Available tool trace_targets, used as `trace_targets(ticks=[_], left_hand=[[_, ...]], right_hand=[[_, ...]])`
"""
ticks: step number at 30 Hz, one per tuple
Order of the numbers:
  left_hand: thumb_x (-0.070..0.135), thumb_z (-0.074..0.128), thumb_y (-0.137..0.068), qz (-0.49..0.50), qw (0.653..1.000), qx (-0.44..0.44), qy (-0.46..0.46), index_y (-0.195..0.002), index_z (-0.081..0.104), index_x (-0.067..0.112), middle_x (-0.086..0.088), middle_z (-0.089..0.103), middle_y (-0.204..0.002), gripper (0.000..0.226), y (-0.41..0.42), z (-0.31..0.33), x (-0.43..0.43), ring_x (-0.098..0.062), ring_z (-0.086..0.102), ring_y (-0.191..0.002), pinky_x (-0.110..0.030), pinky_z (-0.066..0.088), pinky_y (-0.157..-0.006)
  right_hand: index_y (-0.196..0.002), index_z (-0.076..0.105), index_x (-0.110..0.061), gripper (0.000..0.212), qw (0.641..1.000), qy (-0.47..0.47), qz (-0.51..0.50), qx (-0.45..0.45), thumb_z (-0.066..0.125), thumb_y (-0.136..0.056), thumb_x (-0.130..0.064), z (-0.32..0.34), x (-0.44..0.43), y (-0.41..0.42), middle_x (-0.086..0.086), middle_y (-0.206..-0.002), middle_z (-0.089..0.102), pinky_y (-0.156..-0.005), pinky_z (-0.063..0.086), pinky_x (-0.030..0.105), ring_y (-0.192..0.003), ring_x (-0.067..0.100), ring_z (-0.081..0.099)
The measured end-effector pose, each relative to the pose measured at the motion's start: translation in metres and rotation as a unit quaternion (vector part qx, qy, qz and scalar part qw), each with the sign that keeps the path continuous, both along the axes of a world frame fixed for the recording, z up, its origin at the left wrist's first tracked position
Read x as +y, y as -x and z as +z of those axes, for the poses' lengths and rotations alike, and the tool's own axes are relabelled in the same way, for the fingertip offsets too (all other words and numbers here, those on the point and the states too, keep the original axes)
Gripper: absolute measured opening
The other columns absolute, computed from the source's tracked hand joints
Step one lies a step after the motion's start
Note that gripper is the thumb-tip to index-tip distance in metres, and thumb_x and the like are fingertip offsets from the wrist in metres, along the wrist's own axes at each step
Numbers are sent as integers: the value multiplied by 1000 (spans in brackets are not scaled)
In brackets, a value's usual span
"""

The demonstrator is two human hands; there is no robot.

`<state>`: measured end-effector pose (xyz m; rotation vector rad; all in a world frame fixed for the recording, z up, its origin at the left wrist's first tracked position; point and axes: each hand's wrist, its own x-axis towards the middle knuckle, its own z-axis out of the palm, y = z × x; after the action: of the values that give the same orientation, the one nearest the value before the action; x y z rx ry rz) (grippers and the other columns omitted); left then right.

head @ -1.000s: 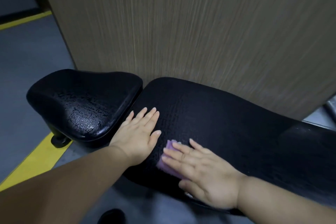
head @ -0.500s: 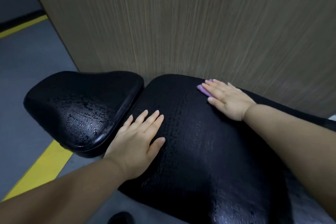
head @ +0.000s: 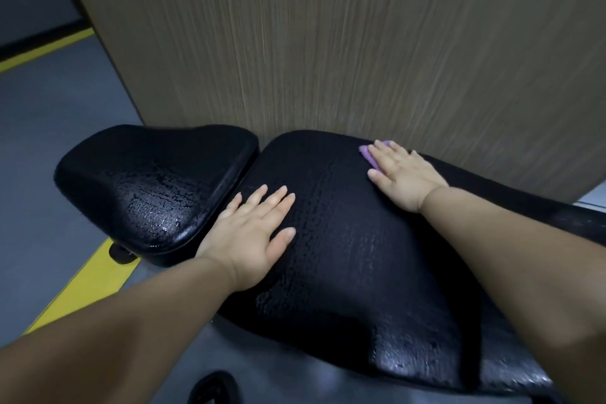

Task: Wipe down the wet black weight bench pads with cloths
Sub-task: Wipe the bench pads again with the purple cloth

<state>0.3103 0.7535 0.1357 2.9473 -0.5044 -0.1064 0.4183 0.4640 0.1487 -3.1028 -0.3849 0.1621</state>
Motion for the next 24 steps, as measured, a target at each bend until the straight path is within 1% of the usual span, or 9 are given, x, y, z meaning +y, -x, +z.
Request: trace_targets(ticks=[2,5,8,10,12,15,16,19,24], left_hand=[[65,-5,-86,4,1000,11,-3,-154,-3,37,25,-17,-152,73,0,2,0,-1,-18,-144,-32,-11,-120],[54,12,-99,10,1000,21,-18,-154,-3,36,21,-11,-158,60,0,4,-2,-5,-15,-147,-33,-9,-121],[50,14,-102,11,999,29,-31,-155,-3,35,18,-9,-161,57,2,6,-4,-7,-13,-148,-34,-7,-121],[48,14,-103,18,998,40,-43,-155,-4,34,17,-10,-161,57,5,9,-6,-8,-13,-148,-35,-7,-121],[46,14,-104,28,997,45,-55,-156,-4,31,15,-9,-162,56,8,14,-12,-9,-13,-148,-36,-7,-121],[44,16,-105,11,998,45,-31,-156,4,29,14,-2,-162,55,12,23,-34,-10,-9,-149,-37,-7,-121],[44,17,-105,-8,999,47,-15,-156,6,29,14,0,-162,54,15,26,-47,-9,-8,-149,-37,-7,-121],[41,17,-106,-63,997,53,13,-156,8,28,14,0,-163,52,22,31,-91,-8,-8,-149,-36,-8,-121],[40,15,-106,-69,995,75,11,-156,6,27,13,-2,-163,53,14,25,-125,-9,-10,-149,-38,-8,-121]], right_hand=[[-154,2,-25,62,1000,7,26,7,20,-100,-49,4,7,30,-7,-161,-2,-119,4,40,-148,13,-6],[-153,-1,-26,64,995,21,94,18,13,-98,-55,9,16,88,-8,-161,-5,-119,1,39,-147,13,-9],[-153,-1,-28,74,985,1,170,28,0,-90,-66,7,17,149,-9,-160,-5,-117,-7,36,-147,12,-13],[-153,4,-29,73,979,-11,204,23,0,-90,-64,2,12,184,-11,-159,-2,-117,-11,38,-146,13,-13],[-153,11,-28,67,975,-20,223,4,5,-94,-59,-4,3,214,-8,-160,7,-119,-6,39,-147,15,-5],[-153,13,-30,60,975,-19,223,6,13,-99,-55,-3,-8,235,-9,-160,10,-114,-1,36,-148,12,0],[-153,13,-31,60,975,-26,221,10,12,-99,-55,-1,-9,237,-11,-160,8,-115,-2,36,-147,10,-3],[-153,7,-36,65,973,-61,213,57,4,-92,-59,6,-7,234,-18,-159,-5,-116,-18,33,-142,0,-20],[-151,3,-39,63,986,-42,157,48,-1,-92,-61,8,-22,208,-20,-157,-8,-116,-14,34,-142,0,-20]])
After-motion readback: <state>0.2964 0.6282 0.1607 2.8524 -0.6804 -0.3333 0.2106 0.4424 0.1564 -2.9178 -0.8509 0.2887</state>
